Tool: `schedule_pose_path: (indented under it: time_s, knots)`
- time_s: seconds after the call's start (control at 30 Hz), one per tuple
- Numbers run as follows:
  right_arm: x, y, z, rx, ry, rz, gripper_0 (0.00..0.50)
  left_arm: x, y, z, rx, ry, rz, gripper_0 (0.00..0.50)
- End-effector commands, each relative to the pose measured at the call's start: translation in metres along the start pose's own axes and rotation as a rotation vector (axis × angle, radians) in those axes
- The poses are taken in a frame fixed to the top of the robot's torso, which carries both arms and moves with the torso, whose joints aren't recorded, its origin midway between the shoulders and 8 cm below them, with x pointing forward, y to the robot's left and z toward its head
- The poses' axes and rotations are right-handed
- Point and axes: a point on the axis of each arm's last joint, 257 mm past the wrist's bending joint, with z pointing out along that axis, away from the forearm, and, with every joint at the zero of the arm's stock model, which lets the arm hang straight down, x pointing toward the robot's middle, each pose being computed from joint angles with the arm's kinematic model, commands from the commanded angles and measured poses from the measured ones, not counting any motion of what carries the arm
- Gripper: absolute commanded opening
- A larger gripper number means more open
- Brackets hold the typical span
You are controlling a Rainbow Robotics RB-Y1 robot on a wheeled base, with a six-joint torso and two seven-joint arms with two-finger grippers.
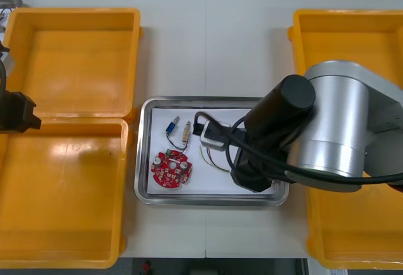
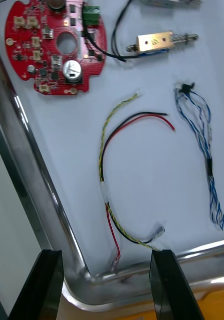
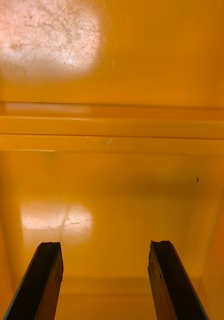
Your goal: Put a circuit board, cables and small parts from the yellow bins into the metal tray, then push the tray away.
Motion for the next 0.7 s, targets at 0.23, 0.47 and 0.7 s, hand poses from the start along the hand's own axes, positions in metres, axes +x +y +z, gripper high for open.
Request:
schedule_pose_path:
  time_s: [0.23,0.47,0.7]
  knots:
    - [-0.027,0.038,0.032,-0.034,-0.001,-0.308,0.500,0.007,0.023,-0.009,-0.023,-0.006,0.056,0.500]
    - [-0.019,0.064,0.049,-0.084,0.037,-0.333,0.500,0.009,0.018,-0.006,-0.005,-0.003,0.054,0.500]
    - [-0.019,0.080,0.061,-0.071,0.055,-0.375,0.500,0.009,0.018,-0.006,-0.005,-0.003,0.054,0.500]
